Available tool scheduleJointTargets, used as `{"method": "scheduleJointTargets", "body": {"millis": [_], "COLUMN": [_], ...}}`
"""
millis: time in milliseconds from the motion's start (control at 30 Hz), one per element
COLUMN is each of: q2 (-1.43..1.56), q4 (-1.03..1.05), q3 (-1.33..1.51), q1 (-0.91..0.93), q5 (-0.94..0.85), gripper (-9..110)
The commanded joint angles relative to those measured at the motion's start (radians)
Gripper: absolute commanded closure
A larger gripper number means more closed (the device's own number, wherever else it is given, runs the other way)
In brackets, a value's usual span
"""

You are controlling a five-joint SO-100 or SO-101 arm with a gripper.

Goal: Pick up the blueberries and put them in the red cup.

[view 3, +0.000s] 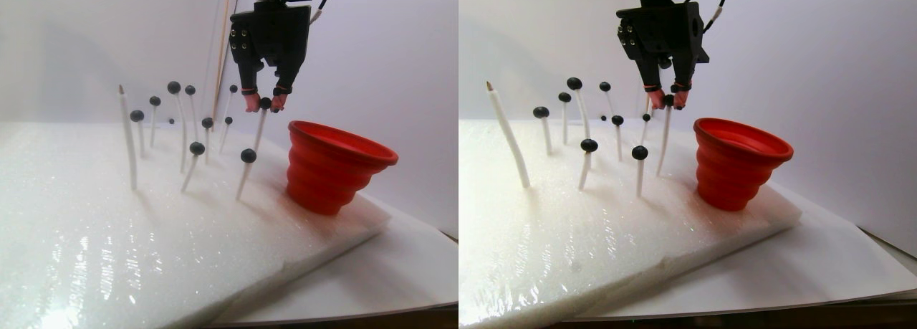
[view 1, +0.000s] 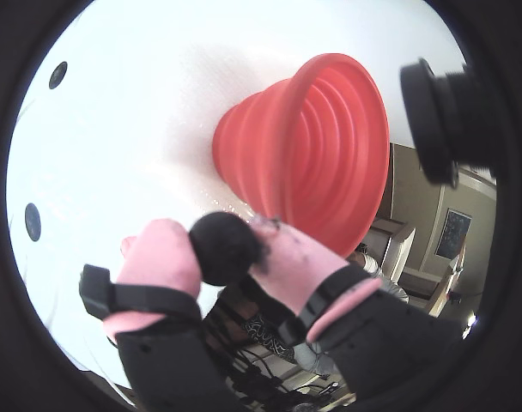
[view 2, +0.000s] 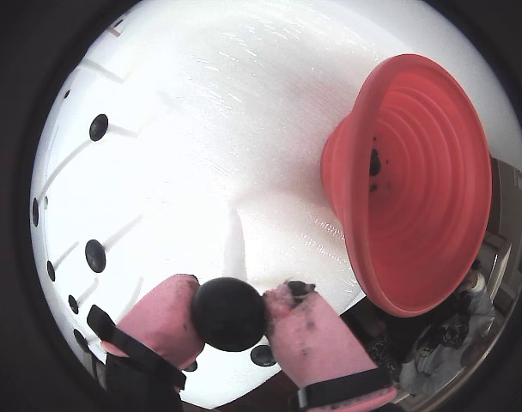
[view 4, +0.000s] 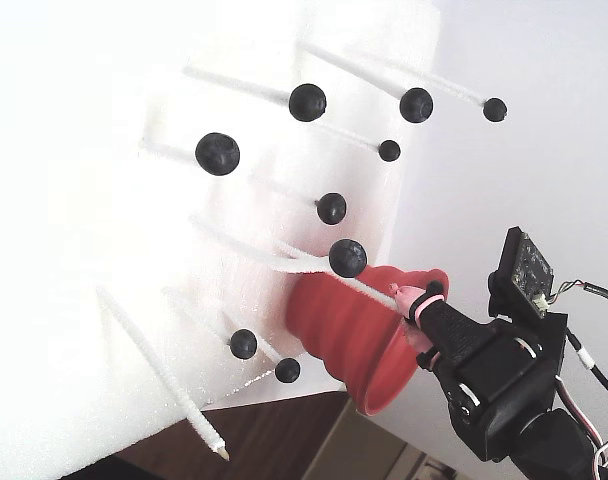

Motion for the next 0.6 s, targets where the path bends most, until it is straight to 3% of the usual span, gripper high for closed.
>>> {"method": "scheduleJointTargets", "body": {"millis": [0, 567], "q2": [0.11, 0.199], "q4": [0.005, 0.051], "q3": [-0.054, -0.035], "q1": [0.026, 0.061], "q5": [-0.006, 0.002], "gripper": [90, 89]}}
